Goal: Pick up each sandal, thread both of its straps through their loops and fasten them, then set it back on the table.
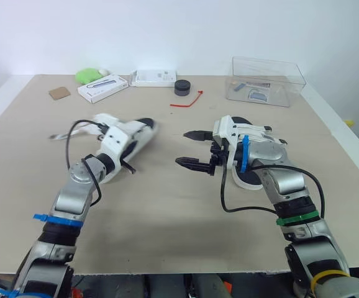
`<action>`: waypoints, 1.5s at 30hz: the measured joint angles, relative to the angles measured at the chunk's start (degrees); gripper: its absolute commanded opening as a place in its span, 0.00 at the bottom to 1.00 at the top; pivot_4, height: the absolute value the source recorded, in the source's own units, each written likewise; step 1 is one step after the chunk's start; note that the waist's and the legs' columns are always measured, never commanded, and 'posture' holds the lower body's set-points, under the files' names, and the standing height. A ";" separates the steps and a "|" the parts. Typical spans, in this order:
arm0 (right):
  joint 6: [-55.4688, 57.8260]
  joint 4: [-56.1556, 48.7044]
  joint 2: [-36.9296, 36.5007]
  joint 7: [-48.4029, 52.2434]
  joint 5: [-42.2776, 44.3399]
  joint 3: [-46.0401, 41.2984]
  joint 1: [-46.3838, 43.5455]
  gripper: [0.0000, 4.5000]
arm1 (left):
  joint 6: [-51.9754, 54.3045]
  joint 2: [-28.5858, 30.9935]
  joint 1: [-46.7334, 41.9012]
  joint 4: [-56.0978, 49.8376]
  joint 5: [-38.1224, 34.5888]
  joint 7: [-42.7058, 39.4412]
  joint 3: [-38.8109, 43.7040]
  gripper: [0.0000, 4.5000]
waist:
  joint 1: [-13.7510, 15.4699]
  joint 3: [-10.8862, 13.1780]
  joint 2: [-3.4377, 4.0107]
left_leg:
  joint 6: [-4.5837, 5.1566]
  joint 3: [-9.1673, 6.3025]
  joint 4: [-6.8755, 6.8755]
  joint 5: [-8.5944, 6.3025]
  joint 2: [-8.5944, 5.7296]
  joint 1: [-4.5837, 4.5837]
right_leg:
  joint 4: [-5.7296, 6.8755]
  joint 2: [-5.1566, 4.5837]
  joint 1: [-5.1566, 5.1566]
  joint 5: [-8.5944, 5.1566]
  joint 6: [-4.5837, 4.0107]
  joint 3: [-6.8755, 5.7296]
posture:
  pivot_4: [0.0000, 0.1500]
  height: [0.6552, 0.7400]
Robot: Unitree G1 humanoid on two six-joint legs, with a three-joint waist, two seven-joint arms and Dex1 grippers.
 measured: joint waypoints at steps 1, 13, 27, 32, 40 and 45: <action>0.02 0.00 -0.11 0.41 0.07 -0.02 -0.20 1.00 | -2.32 1.42 1.00 -2.21 -0.64 -4.13 -1.59 0.01 | 0.00 0.00 0.00 | 0.00 0.00 0.00 -0.02 0.00 -0.02 | -0.02 0.00 -0.01 0.00 -0.01 -0.01 | 1.00 1.00; 1.64 -1.14 -2.19 1.73 0.59 -0.16 1.21 1.00 | -22.23 13.57 11.51 -8.84 -2.88 -28.50 -5.31 0.01 | -0.04 0.01 0.01 | 0.10 0.00 0.00 -0.04 0.15 0.02 | -0.02 0.27 -0.02 -0.09 -0.08 -0.10 | 1.00 1.00; 3.48 -3.64 -3.38 1.13 1.18 -0.20 3.90 1.00 | -27.69 14.17 15.87 -8.98 -2.43 -27.84 -4.61 0.01 | -0.03 0.01 0.02 | 0.10 0.02 0.01 -0.05 0.17 0.02 | -0.03 0.28 -0.02 -0.09 -0.05 -0.15 | 1.00 1.00; 3.60 -3.98 -3.47 1.35 1.36 -0.20 3.92 1.00 | -27.26 14.18 16.74 -9.58 -2.38 -27.37 -4.28 0.01 | -0.03 0.01 0.02 | 0.11 0.01 0.01 -0.05 0.21 0.05 | -0.02 0.33 0.00 -0.09 -0.06 -0.15 | 1.00 1.00; 3.59 -3.99 -3.56 1.80 1.38 -0.20 3.92 1.00 | -27.53 14.74 16.68 -9.57 -2.53 -27.60 -4.21 0.01 | -0.04 0.01 0.01 | 0.11 0.03 0.01 -0.05 0.27 0.07 | -0.01 0.40 0.00 -0.10 -0.08 -0.14 | 1.00 1.00; 3.58 -3.98 -3.55 1.87 1.37 -0.20 3.91 1.00 | -30.04 15.97 16.33 -9.35 -2.22 -28.67 -3.96 0.01 | -0.04 0.01 0.02 | 0.10 0.03 0.01 -0.05 0.36 0.10 | 0.00 0.49 0.00 -0.10 -0.16 -0.15 | 1.00 1.00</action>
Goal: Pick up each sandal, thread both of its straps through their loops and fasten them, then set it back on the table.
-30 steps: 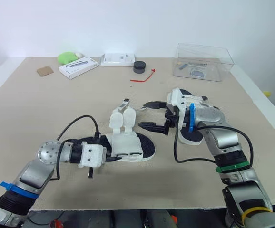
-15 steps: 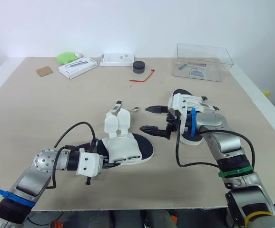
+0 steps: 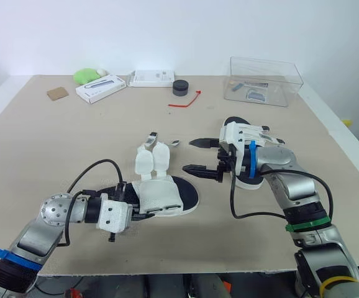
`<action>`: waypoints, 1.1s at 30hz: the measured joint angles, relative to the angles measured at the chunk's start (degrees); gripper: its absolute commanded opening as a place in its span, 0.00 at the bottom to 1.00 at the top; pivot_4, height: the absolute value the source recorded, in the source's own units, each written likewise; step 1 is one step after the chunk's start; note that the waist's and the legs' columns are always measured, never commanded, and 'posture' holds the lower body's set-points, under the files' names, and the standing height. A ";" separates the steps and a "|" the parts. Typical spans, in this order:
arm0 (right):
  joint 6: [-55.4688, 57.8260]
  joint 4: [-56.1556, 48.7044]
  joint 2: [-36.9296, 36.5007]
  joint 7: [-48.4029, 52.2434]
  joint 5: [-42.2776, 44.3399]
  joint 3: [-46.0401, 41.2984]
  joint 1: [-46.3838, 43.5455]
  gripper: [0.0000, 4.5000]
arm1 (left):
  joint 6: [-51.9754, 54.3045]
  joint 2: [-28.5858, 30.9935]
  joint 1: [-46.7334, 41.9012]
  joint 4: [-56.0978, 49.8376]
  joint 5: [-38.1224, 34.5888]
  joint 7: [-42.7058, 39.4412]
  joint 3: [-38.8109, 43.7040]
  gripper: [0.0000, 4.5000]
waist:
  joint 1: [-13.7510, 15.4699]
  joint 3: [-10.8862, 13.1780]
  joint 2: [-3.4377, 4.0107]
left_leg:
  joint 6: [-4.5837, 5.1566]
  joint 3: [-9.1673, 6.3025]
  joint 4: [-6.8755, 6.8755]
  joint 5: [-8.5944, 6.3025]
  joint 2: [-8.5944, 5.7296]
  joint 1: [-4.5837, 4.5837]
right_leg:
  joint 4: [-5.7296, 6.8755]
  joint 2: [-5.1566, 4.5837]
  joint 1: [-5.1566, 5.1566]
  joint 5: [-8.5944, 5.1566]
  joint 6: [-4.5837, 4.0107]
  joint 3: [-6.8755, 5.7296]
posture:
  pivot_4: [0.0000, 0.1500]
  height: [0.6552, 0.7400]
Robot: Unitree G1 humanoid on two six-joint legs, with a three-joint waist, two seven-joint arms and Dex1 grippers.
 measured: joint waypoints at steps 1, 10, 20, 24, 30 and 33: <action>-0.01 0.00 0.02 -0.01 -0.01 0.01 0.00 1.00 | -0.44 0.00 -0.18 0.17 0.03 -0.37 -0.01 0.01 | 0.00 0.00 0.00 | 0.00 0.00 0.00 0.00 0.01 0.00 | 0.01 0.01 0.00 0.00 -0.01 0.00 | 1.00 1.00; -0.13 0.04 0.18 -0.11 -0.32 0.09 -0.02 1.00 | -2.92 -0.19 -4.52 3.55 0.08 -2.93 -0.80 0.01 | 0.00 0.00 0.00 | 0.00 0.04 0.01 0.00 0.01 0.01 | 0.02 0.03 0.00 0.01 -0.02 0.03 | 1.00 1.00; -0.13 0.04 0.14 -0.13 -0.41 0.11 0.05 1.00 | -0.77 0.01 -5.53 4.12 -0.43 -4.19 -1.51 0.01 | 0.02 0.00 0.00 | 0.00 0.04 0.01 0.00 0.01 0.01 | 0.02 0.02 0.00 0.00 -0.01 0.04 | 1.00 1.00; -0.13 0.03 0.12 -0.14 -0.42 0.12 0.10 1.00 | 4.28 1.30 -4.67 1.93 -1.72 -4.80 -1.61 0.20 | 0.01 0.00 0.00 | 0.00 0.03 0.01 0.00 0.01 0.02 | 0.02 0.04 0.00 0.00 -0.01 0.03 | 1.00 1.00; -0.07 0.05 -0.69 0.44 -0.41 0.12 0.22 1.00 | 16.24 4.20 -3.96 -3.46 -6.98 -6.61 -0.78 0.86 | 0.00 0.00 0.00 | 0.00 0.03 0.01 0.00 0.02 0.03 | 0.03 0.06 0.00 -0.01 0.01 0.04 | 1.00 1.00; 0.00 0.07 -1.24 1.38 -0.41 0.12 0.21 1.00 | 19.94 5.05 -3.93 -5.20 -9.08 -6.60 0.66 0.99 | 0.00 0.00 0.00 | 0.00 0.04 0.02 0.00 0.02 0.03 | 0.03 0.06 0.00 -0.02 0.02 0.05 | 1.00 1.00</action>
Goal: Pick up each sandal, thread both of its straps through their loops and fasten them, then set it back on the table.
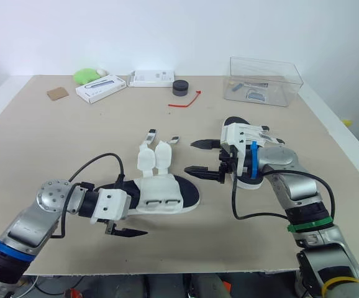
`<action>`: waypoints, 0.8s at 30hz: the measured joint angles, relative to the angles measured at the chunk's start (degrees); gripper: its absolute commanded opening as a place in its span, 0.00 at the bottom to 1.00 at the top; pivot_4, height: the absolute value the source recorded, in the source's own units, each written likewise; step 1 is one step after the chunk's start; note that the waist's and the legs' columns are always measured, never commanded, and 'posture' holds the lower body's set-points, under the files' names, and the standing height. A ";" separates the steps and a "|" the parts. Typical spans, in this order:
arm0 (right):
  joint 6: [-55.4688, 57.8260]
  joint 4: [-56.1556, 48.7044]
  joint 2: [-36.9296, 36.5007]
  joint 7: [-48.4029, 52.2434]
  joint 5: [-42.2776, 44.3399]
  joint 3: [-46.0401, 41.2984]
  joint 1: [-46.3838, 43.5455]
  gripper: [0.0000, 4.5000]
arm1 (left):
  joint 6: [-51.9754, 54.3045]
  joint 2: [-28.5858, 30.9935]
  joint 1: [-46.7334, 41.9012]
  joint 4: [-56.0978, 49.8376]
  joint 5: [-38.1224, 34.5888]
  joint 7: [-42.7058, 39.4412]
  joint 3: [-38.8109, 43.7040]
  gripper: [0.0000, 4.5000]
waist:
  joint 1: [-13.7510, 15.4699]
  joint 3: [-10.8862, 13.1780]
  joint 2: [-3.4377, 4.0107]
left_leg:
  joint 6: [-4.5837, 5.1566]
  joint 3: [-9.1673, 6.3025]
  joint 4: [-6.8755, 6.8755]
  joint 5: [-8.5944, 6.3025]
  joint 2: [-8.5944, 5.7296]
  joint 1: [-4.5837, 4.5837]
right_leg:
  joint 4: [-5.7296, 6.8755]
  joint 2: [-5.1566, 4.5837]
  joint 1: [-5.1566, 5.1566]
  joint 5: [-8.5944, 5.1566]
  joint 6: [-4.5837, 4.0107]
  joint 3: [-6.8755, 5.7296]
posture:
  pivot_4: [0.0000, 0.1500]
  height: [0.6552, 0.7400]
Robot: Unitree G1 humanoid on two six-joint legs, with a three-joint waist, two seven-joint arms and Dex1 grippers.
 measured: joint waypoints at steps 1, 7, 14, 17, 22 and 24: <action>0.14 0.00 -0.16 0.47 0.01 0.02 -0.02 1.00 | 2.07 0.35 0.17 -0.63 -1.09 0.04 0.34 0.99 | 0.00 0.00 0.00 | 0.00 0.00 0.00 0.00 0.00 0.00 | 0.00 0.01 0.00 -0.01 0.01 0.00 | 1.00 1.00; 0.46 -0.70 -4.07 5.06 -0.56 1.06 0.81 1.00 | 18.10 4.47 2.21 -6.77 -13.23 0.42 7.20 0.99 | -0.01 0.01 0.00 | 0.00 -0.05 0.00 0.00 0.03 0.00 | 0.00 0.02 0.01 -0.25 0.30 -0.05 | 1.00 1.00; -3.35 -0.90 -4.05 6.65 -3.88 5.26 3.29 0.81 | 21.26 5.11 4.45 -9.15 -14.56 0.53 9.11 1.00 | -0.03 0.01 0.00 | -0.02 0.03 0.00 0.01 0.04 0.13 | 0.04 0.06 0.04 -0.26 0.26 0.05 | 1.00 1.00; -4.41 0.31 -3.08 6.50 -4.76 5.37 2.98 0.49 | 21.66 5.15 5.13 -8.36 -14.66 0.51 10.85 1.00 | 0.00 0.01 0.00 | -0.05 0.02 -0.01 0.02 0.04 0.21 | 0.08 0.07 0.08 -0.27 0.23 0.03 | 1.00 1.00; -3.48 0.44 -1.60 6.49 -4.61 5.40 2.58 0.07 | 24.40 5.02 2.56 -5.25 -16.26 1.76 13.30 1.00 | 0.00 0.01 0.00 | -0.06 0.02 0.00 0.03 0.05 0.24 | 0.13 0.08 0.10 -0.28 0.20 0.03 | 1.00 1.00; -2.57 -0.24 -1.06 6.76 -4.49 5.87 2.59 0.00 | 25.33 4.15 0.23 -3.19 -16.61 3.17 14.66 1.00 | 0.01 0.01 0.00 | -0.06 0.03 -0.01 0.03 0.04 0.25 | 0.14 0.08 0.10 -0.28 0.20 0.05 | 1.00 1.00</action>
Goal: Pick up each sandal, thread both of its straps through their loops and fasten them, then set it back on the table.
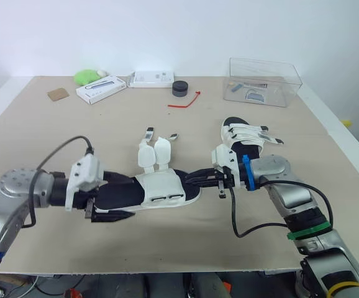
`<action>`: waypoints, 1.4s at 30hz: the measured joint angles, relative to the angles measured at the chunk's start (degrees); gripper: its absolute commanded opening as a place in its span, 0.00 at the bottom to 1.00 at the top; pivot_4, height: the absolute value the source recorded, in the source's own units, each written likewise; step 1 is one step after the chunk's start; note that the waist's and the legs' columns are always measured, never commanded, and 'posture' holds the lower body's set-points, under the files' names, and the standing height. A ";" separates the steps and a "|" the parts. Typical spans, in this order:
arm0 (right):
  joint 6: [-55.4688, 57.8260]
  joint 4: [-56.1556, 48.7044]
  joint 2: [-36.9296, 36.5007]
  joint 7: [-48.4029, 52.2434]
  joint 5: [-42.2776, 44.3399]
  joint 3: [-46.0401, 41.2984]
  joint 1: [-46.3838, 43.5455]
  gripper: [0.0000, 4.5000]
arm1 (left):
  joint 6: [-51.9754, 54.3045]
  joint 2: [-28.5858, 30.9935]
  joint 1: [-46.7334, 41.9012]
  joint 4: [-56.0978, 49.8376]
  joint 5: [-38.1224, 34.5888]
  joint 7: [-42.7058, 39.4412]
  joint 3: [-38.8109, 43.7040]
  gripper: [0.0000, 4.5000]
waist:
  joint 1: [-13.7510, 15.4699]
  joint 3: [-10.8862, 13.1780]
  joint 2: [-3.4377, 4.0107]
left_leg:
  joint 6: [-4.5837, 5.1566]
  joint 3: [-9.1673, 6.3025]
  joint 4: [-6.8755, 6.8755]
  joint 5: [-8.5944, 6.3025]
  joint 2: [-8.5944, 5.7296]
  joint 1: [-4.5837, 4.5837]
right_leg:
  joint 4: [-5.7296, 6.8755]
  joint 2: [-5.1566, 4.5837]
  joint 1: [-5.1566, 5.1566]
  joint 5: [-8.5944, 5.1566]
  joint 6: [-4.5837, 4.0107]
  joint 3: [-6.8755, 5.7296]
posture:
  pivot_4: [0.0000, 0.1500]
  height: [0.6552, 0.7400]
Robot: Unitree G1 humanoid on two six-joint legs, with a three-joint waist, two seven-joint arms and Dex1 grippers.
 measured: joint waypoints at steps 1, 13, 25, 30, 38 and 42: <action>0.05 -0.20 0.00 0.10 -0.04 0.30 0.02 0.00 | 0.18 -0.60 -0.66 0.57 -0.10 0.63 0.21 1.00 | 0.00 0.00 0.00 | 0.00 0.00 0.00 0.00 0.00 0.00 | 0.00 -0.01 0.01 0.00 0.00 0.00 | 1.00 1.00; 0.95 -1.24 1.64 -2.07 -4.02 5.03 1.55 0.00 | 16.58 -15.20 -15.68 13.58 -2.02 20.76 0.39 1.00 | 0.00 -0.01 -0.06 | -0.03 -0.04 0.01 0.02 -0.06 -0.01 | 0.03 -0.03 0.02 0.20 -0.29 0.00 | 1.00 1.00; 1.02 -2.20 1.87 -3.61 -4.68 5.49 1.75 0.00 | 38.12 -21.36 -24.11 30.74 -6.80 31.77 5.71 1.00 | -0.05 -0.01 -0.09 | -0.12 -0.05 0.01 0.07 -0.09 0.02 | 0.09 -0.07 0.02 0.22 -0.32 0.00 | 1.00 1.00; 1.02 -2.23 2.32 -4.06 -4.97 5.50 1.70 0.00 | 44.11 -24.27 -27.31 35.54 -9.44 30.82 6.78 1.00 | -0.06 0.01 -0.13 | -0.14 -0.06 0.02 0.08 -0.12 0.01 | 0.10 -0.07 0.02 0.22 -0.32 0.01 | 1.00 1.00; 1.03 -2.89 2.22 -4.49 -5.11 5.51 1.75 0.00 | 42.91 -27.75 -33.83 46.29 -9.28 31.00 9.84 1.00 | -0.09 0.01 -0.14 | -0.18 -0.08 0.01 0.09 -0.18 0.01 | 0.11 -0.06 0.02 0.25 -0.36 0.00 | 1.00 1.00; 1.03 -2.96 2.22 -4.60 -5.17 5.51 1.74 0.00 | 39.85 -28.23 -36.55 52.19 -8.08 30.49 10.17 1.00 | -0.12 0.01 -0.15 | -0.18 -0.08 0.01 0.10 -0.26 0.01 | 0.11 -0.08 0.02 0.25 -0.36 0.01 | 1.00 1.00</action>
